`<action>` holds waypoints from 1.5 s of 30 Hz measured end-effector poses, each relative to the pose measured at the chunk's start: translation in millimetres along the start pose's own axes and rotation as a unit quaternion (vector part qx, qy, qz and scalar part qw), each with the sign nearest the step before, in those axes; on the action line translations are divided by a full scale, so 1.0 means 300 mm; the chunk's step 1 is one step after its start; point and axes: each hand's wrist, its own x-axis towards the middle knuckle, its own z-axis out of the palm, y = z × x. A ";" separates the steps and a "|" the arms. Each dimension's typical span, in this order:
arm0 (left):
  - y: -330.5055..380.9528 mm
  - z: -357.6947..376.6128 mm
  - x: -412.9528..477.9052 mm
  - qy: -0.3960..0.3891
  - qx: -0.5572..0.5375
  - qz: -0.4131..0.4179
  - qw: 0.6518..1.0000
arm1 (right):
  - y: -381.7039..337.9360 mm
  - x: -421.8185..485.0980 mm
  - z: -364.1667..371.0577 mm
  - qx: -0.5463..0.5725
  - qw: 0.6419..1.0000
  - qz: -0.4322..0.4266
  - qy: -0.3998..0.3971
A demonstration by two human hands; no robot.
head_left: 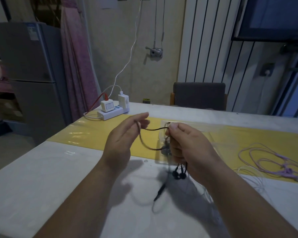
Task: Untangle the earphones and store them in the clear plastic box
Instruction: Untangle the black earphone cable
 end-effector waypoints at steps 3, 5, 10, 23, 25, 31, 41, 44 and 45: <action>-0.015 -0.009 -0.002 -0.067 -0.066 -0.012 0.995 | 0.007 0.000 0.009 -0.052 0.998 -0.015 0.018; -0.006 -0.009 -0.001 -0.078 -0.064 -0.014 0.995 | 0.015 0.002 0.009 -0.071 0.997 -0.019 0.027; 0.000 0.005 0.004 -0.047 -0.015 -0.059 0.997 | 0.019 0.000 0.008 -0.092 0.996 -0.017 0.012; 0.025 0.005 0.031 -0.219 0.083 -0.201 0.951 | 0.008 -0.007 0.009 -0.057 0.997 -0.014 -0.045; 0.028 0.001 0.047 -0.251 0.086 -0.244 0.933 | 0.012 -0.004 0.007 -0.073 0.996 -0.023 -0.040; 0.020 0.007 -0.011 -0.179 0.042 -0.162 0.969 | -0.003 -0.006 0.008 -0.023 1.000 -0.018 0.000; 0.025 -0.010 0.020 0.016 -0.069 -0.142 0.987 | -0.027 -0.007 -0.009 0.108 0.994 0.010 -0.005; 0.025 -0.010 0.030 0.056 -0.170 -0.151 0.972 | 0.015 0.000 0.002 -0.221 0.972 -0.061 0.050; 0.031 -0.009 0.030 0.059 -0.197 -0.158 0.966 | 0.026 0.003 0.008 -0.267 0.959 -0.075 0.059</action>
